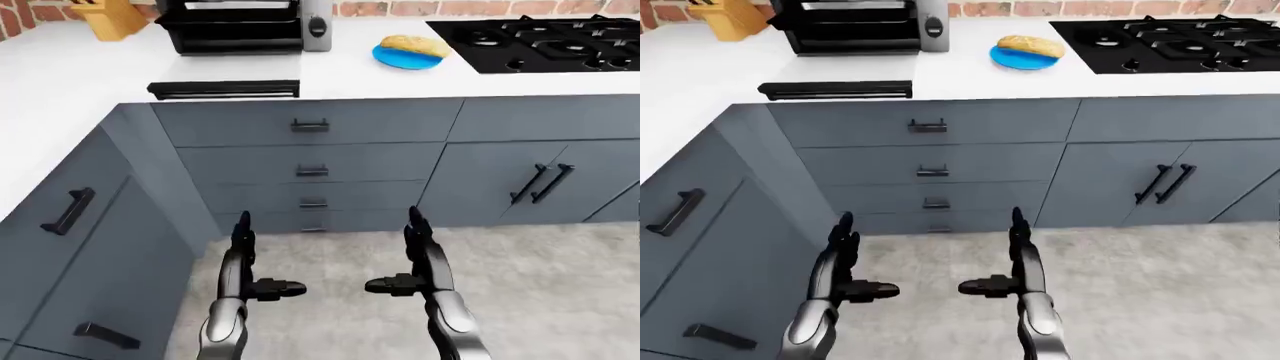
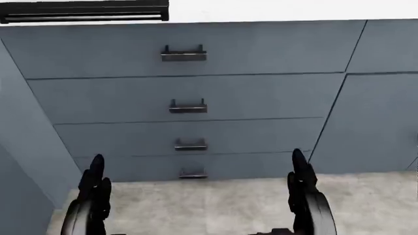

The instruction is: Place the baguette on the tray of the toaster oven.

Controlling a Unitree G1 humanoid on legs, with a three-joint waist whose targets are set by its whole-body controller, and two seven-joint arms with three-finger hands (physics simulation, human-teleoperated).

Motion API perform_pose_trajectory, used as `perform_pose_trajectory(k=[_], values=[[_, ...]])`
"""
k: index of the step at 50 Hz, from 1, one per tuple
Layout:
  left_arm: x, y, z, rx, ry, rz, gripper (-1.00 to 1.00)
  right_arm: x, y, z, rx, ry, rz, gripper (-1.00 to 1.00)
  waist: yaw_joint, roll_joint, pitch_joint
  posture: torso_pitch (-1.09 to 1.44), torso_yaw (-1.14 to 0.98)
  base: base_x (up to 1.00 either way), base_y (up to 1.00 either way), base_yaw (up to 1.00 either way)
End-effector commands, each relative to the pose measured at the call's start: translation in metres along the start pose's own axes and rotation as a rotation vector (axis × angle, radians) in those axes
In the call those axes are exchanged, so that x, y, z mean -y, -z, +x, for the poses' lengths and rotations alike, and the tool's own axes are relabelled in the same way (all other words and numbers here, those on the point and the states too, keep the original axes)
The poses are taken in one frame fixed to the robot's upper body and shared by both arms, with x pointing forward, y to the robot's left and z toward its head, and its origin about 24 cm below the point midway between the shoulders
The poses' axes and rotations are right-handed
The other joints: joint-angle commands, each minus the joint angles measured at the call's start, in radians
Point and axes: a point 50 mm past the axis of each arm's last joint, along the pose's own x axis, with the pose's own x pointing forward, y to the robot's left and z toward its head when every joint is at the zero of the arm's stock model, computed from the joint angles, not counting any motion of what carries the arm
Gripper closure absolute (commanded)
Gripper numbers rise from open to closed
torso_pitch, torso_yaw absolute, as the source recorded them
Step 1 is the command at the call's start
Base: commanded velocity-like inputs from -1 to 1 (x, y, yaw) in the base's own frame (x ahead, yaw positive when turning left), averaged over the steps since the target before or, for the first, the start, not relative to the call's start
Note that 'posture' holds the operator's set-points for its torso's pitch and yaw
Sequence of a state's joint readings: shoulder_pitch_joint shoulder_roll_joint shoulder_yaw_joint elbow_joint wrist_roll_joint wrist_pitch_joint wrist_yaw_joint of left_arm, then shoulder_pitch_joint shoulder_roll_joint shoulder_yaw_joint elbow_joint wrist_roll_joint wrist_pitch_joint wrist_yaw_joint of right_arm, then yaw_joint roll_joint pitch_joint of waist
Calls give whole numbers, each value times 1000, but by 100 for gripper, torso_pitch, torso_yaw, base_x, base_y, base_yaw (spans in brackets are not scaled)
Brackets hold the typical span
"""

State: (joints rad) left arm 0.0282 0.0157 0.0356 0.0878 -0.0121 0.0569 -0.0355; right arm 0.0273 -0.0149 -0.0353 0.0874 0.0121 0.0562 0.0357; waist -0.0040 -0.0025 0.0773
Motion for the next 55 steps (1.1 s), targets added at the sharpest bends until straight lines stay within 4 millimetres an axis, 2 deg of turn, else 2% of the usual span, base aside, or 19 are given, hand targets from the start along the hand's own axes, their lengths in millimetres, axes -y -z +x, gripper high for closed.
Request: perform_pose_trajectory(k=[1,2,3,4,5,7,8,13,25,26,28,31,37,43,45,48,50,53,55], values=[[-1,-46,-5,194,16,14,-100,0,-47,0,194,-2,-2,-100,-2,-8,-1,0,0,0,0,0],[-1,-48,-6,200,18,15,-100,0,-50,-1,203,-4,1,-100,4,-7,-40,0,0,0,0,0],[-1,-47,-6,188,25,28,-100,0,-53,-1,207,-3,5,-100,10,-1,-64,0,0,0,0,0],[-2,-50,-7,194,17,30,-100,0,-56,-1,215,-3,6,-100,9,-2,-34,0,0,0,0,0],[0,-52,-7,196,28,34,-100,0,-59,-1,217,-6,9,-100,7,-7,-22,0,0,0,0,0],[0,-54,-8,191,28,44,-100,-2,-62,-2,226,-13,6,-100,9,-7,-67,0,0,0,0,0],[-1,-57,-7,194,21,50,-100,-2,-67,-2,236,-16,9,-100,9,-7,-73,0,0,0,0,0],[-2,-75,-10,215,15,76,-100,-1,-85,-6,280,-18,-4,-100,9,-4,-82,0,0,0,0,0],[-5,-148,-17,306,14,200,-100,-2,-147,-19,433,-55,-4,-100,8,-1,-92,0,0,0,0,0],[-6,-153,-18,309,14,215,-100,-2,-152,-20,442,-55,0,-100,7,4,-109,0,0,10,0,0],[-7,-161,-17,320,8,227,-100,-3,-158,-22,455,-59,-3,-100,8,8,-77,0,0,12,0,0],[-8,-172,-19,337,7,245,-100,-5,-171,-26,481,-67,2,-100,9,8,-67,0,0,15,0,0],[-10,-186,-24,363,-11,264,-100,-10,-188,-29,522,-75,6,-100,5,7,-60,0,0,18,0,0],[-10,-195,-28,382,-19,273,-100,-10,-192,-32,536,-79,13,-100,3,47,-47,0,0,23,0,0],[-11,-197,-30,391,-23,277,-100,-10,-192,-32,540,-78,12,-100,6,39,-57,0,0,24,0,0],[-11,-203,-33,414,-25,281,-100,-10,-196,-34,545,-80,16,-100,14,47,-56,0,0,23,0,0],[-11,-205,-35,416,-28,280,-100,-10,-197,-34,549,-82,16,-100,18,35,-60,0,0,23,0,0],[-14,-205,-37,414,-37,283,-100,-10,-197,-35,549,-83,21,-100,25,1,-48,0,0,23,0,0],[-14,-205,-38,415,-40,282,-100,-10,-197,-35,547,-86,27,-100,24,-49,-63,0,0,23,0,0]])
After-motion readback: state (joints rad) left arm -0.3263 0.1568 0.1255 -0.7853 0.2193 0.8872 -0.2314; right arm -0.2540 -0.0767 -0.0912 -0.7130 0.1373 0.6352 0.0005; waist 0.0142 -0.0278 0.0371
